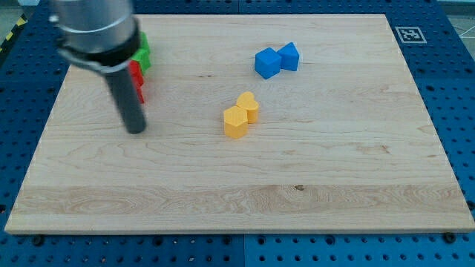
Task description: Push the red star towards the center of the board
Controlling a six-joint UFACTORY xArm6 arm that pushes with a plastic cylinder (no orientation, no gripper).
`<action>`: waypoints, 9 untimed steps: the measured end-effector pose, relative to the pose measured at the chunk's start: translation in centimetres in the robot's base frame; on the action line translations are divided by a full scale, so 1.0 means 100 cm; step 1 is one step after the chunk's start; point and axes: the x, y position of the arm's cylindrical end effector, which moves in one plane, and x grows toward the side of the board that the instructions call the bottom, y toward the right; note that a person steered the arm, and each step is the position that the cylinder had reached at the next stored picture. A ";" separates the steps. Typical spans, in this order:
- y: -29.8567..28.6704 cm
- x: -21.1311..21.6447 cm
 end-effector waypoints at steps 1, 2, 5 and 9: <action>-0.047 -0.014; -0.073 -0.057; -0.030 -0.076; 0.071 -0.050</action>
